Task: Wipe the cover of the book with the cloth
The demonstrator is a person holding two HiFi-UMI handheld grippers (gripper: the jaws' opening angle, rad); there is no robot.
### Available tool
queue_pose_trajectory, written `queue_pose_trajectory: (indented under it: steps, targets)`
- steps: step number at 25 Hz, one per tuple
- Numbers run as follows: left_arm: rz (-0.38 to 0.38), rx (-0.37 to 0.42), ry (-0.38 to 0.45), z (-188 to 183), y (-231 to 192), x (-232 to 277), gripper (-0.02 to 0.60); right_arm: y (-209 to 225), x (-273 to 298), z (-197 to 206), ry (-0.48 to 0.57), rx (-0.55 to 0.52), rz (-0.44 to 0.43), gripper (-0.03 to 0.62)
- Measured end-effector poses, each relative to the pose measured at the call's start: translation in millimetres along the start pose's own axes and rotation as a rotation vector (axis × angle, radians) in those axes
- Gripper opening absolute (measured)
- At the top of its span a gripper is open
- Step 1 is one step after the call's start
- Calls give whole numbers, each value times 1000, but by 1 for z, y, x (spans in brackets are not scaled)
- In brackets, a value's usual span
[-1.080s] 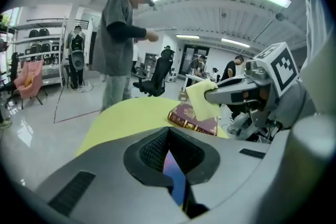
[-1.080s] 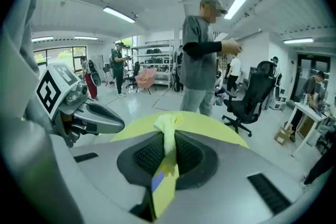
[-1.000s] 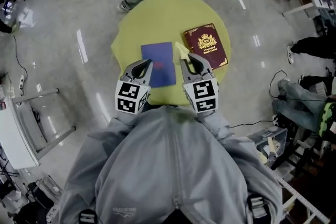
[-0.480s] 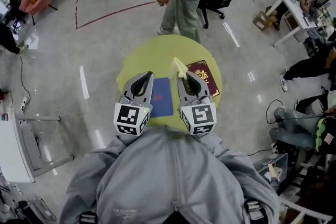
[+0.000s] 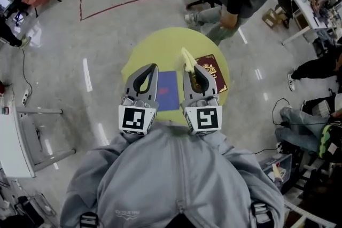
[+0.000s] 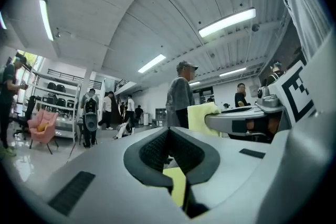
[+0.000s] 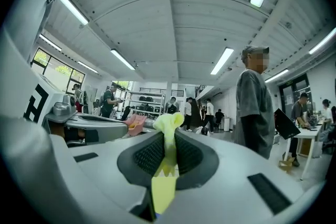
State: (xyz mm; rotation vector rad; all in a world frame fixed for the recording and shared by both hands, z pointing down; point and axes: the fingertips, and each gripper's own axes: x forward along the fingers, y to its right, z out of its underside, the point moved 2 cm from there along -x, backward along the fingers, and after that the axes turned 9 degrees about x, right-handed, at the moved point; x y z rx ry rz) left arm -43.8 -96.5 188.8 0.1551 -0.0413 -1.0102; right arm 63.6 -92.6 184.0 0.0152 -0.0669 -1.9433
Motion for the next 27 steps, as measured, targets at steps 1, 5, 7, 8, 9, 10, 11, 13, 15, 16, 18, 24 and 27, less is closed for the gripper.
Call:
queue_pose_trajectory:
  steps: [1, 5, 7, 8, 9, 10, 11, 13, 15, 16, 18, 24, 27]
  targets:
    - [-8, 16, -1, -3, -3, 0, 18, 0, 1, -3, 4, -5, 3, 55]
    - [-22, 41, 3, -10, -14, 2, 18, 0, 4, -11, 11, -26, 3, 55]
    - [-29, 28, 10, -10, -15, 1, 18, 0, 4, -8, 12, -27, 4, 55]
    - [-29, 31, 11, -8, -15, -1, 18, 0, 4, -6, 12, -26, 6, 55]
    - [-28, 33, 10, -5, -14, -2, 18, -1, 3, -3, 13, -25, 7, 55]
    - [-27, 32, 9, -3, -14, -2, 18, -1, 3, -1, 12, -24, 9, 55]
    - [-25, 30, 10, -2, -14, -3, 18, -1, 3, 0, 12, -23, 10, 55]
    - [-22, 29, 11, 0, -14, -3, 18, -2, 3, 1, 13, -22, 9, 55]
    - [-21, 23, 8, 0, -16, -4, 18, -4, 5, 0, 9, -22, 6, 55]
    - [-21, 19, 6, 0, -17, -4, 18, -6, 5, -1, 9, -23, 5, 55]
    - [-20, 13, 5, -3, -20, -6, 18, -8, 5, -5, 10, -25, 4, 55]
    - [-9, 4, 10, 1, -20, -12, 18, -14, 3, -1, 14, -30, 6, 55]
    - [-4, 5, 10, 11, -20, -14, 18, -18, 5, 5, 10, -34, -2, 55]
